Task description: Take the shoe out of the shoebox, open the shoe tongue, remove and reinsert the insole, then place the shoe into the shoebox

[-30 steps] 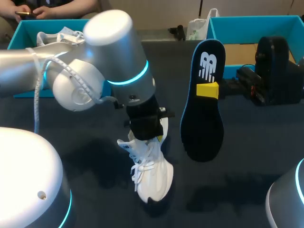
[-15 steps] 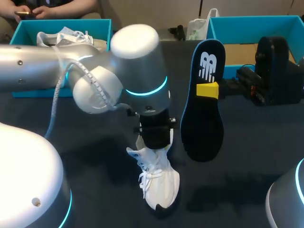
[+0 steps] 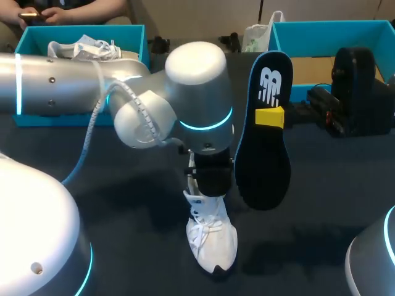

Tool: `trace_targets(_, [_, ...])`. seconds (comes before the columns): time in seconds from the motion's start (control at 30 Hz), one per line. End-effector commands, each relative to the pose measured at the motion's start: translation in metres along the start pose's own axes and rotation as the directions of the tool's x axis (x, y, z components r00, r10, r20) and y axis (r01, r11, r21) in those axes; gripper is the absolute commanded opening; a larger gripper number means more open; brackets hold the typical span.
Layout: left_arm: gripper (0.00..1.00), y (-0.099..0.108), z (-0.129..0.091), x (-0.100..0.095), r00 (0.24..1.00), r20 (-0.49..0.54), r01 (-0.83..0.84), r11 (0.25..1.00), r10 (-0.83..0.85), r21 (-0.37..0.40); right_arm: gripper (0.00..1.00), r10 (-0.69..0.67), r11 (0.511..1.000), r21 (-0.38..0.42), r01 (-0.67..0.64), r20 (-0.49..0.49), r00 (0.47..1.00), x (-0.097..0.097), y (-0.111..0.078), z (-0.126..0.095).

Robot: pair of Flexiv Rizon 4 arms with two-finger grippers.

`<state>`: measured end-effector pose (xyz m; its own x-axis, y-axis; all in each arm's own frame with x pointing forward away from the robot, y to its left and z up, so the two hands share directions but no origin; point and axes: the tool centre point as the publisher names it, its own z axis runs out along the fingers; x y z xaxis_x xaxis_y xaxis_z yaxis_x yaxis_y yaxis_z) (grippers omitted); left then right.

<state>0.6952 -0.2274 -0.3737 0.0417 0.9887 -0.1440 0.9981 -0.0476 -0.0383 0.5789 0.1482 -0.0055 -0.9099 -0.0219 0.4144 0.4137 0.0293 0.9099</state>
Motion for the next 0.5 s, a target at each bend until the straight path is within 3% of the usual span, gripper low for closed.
trace_targets(0.03, [0.00, 0.002, 0.009, -0.007, 1.000, 0.001, -0.007, 1.000, 0.007, -0.004, 0.00, 0.001, 1.000, 0.001, -0.001, 0.001, 1.000, -0.001, -0.001, 0.002])
trace_targets(0.1, [0.04, 0.003, 0.010, -0.008, 1.000, 0.016, -0.009, 1.000, 0.009, -0.005, 0.00, 0.001, 1.000, 0.001, -0.001, 0.001, 1.000, -0.001, -0.001, 0.002])
trace_targets(0.13, [0.29, 0.003, 0.010, -0.008, 1.000, 0.027, -0.010, 1.000, 0.010, -0.003, 0.00, 0.001, 1.000, 0.001, -0.001, 0.001, 1.000, -0.001, -0.001, 0.002])
trace_targets(0.17, [0.40, 0.004, 0.009, -0.008, 0.999, 0.033, -0.011, 1.000, 0.011, -0.003, 0.00, 0.001, 1.000, 0.001, -0.001, 0.001, 1.000, -0.001, -0.001, 0.002])
trace_targets(0.2, [0.43, 0.005, 0.008, -0.008, 0.999, 0.039, -0.009, 1.000, 0.009, -0.004, 0.00, 0.001, 1.000, 0.001, -0.001, 0.001, 1.000, -0.001, -0.001, 0.002])
trace_targets(0.23, [0.76, 0.006, 0.005, -0.007, 0.999, 0.053, -0.005, 1.000, 0.005, -0.006, 0.00, 0.001, 1.000, 0.001, -0.001, 0.001, 1.000, -0.001, -0.001, 0.002])
trace_targets(0.27, [1.00, 0.005, 0.001, -0.006, 0.997, 0.072, -0.010, 1.000, 0.011, -0.014, 0.00, 0.001, 1.000, 0.001, -0.001, 0.001, 1.000, -0.001, -0.001, 0.002])
trace_targets(0.5, [1.00, 0.001, -0.039, 0.007, 0.969, 0.245, 0.005, 0.999, 0.007, -0.048, 0.00, 0.001, 1.000, 0.001, -0.001, 0.001, 1.000, -0.001, -0.001, 0.002])
